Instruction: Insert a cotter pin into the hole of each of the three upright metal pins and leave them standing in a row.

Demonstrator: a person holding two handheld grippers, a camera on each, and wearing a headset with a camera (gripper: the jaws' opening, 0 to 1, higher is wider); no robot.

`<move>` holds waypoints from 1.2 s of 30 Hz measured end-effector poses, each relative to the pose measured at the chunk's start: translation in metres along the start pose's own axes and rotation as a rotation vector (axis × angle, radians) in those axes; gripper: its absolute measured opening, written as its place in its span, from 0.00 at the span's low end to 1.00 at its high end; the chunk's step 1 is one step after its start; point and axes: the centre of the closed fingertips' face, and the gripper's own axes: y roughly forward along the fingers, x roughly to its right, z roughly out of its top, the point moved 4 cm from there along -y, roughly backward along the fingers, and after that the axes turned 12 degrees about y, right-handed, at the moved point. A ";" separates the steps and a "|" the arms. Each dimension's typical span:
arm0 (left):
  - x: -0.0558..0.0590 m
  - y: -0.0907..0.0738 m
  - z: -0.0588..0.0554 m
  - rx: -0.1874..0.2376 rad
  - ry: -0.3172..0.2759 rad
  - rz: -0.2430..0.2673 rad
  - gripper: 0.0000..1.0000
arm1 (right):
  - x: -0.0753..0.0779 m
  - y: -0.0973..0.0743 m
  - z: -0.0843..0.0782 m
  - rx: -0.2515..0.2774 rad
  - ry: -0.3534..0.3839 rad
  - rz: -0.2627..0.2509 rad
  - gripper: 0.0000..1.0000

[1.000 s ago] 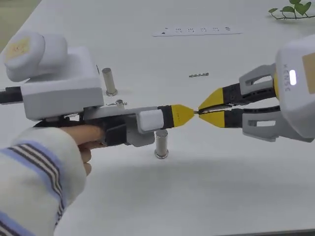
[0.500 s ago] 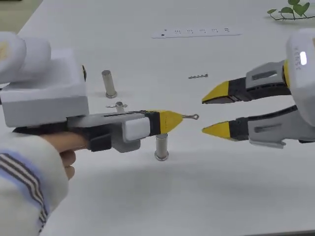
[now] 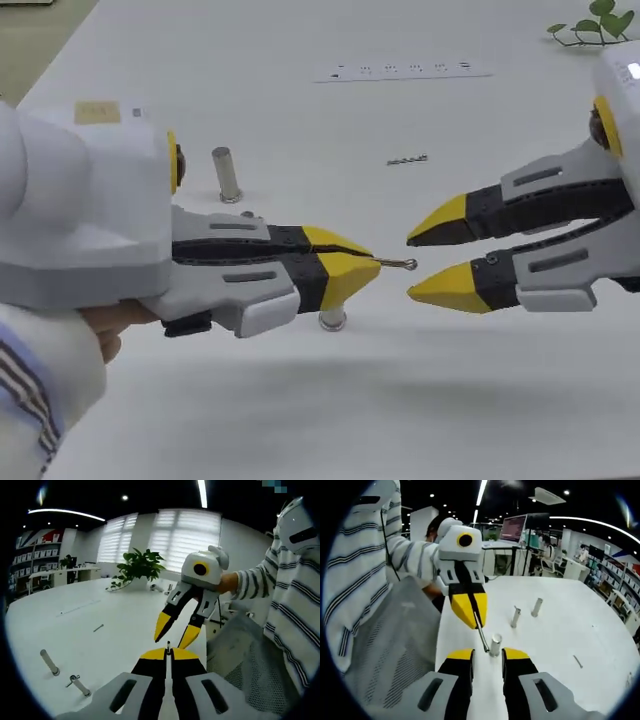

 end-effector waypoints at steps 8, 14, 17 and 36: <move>0.007 -0.002 0.000 0.006 0.067 -0.066 0.00 | -0.016 0.004 -0.006 -0.037 -0.003 0.088 0.13; 0.010 -0.005 -0.002 0.015 0.075 -0.108 0.00 | -0.028 0.007 -0.008 -0.041 -0.002 0.132 0.11; 0.015 -0.003 -0.002 0.007 0.079 -0.128 0.00 | -0.029 0.007 -0.007 -0.035 0.008 0.143 0.09; 0.021 0.002 -0.011 -0.013 0.075 -0.167 0.01 | -0.037 0.003 -0.002 -0.070 -0.046 0.195 0.04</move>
